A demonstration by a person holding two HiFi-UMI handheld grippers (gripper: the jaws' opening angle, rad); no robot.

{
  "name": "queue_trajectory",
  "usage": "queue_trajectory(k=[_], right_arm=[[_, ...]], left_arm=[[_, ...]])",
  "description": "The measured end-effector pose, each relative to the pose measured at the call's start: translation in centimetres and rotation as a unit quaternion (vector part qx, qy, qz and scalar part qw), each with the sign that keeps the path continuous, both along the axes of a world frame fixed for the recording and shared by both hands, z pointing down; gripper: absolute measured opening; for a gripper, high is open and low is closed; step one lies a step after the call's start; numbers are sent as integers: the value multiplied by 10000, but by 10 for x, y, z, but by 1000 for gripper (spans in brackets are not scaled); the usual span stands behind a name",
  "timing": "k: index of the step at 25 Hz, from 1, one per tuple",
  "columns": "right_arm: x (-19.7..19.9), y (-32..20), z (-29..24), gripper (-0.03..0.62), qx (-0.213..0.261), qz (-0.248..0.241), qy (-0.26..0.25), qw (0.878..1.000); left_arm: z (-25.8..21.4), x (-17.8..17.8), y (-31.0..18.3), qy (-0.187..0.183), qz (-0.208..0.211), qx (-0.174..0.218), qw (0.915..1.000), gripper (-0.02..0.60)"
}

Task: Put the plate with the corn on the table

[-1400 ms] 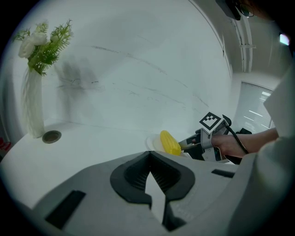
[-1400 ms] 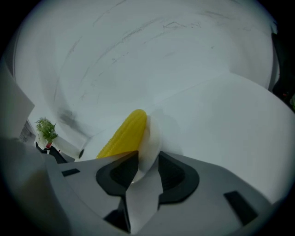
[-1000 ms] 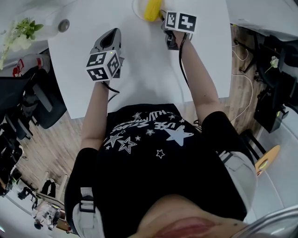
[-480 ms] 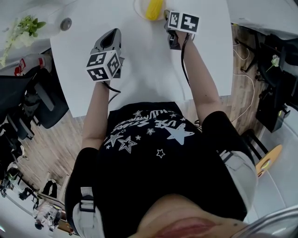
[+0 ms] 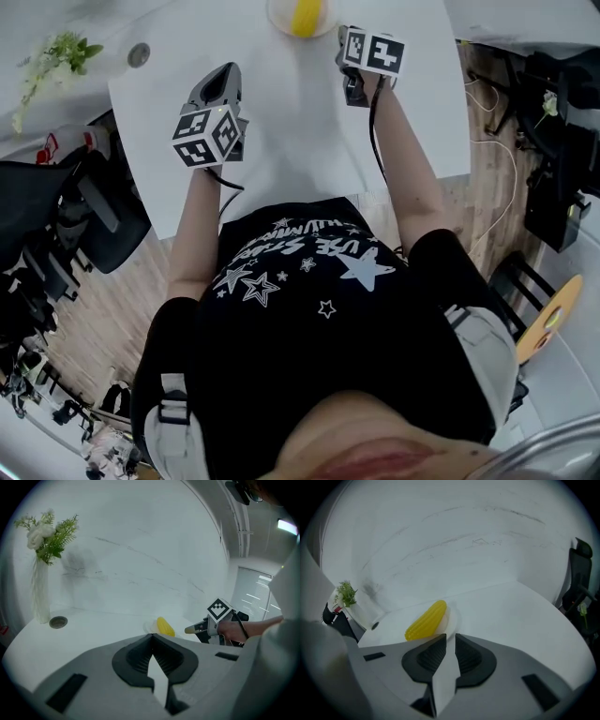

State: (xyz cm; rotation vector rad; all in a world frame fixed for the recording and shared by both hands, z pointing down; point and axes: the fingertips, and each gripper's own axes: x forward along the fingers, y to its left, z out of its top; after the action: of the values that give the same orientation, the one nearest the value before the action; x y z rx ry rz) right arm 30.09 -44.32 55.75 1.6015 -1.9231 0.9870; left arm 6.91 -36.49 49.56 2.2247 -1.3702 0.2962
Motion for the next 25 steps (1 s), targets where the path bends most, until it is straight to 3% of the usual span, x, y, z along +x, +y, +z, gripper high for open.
queue_trajectory(k=[9, 25], right_arm=[[-20, 49, -36, 54, 253, 446, -40, 9987], [-106, 171, -69, 43, 477, 1077, -61, 9930]], left_arm=[[-25, -28, 29, 115, 455, 182, 9987, 8], [-62, -109, 104, 332, 1187, 508, 9911, 8]])
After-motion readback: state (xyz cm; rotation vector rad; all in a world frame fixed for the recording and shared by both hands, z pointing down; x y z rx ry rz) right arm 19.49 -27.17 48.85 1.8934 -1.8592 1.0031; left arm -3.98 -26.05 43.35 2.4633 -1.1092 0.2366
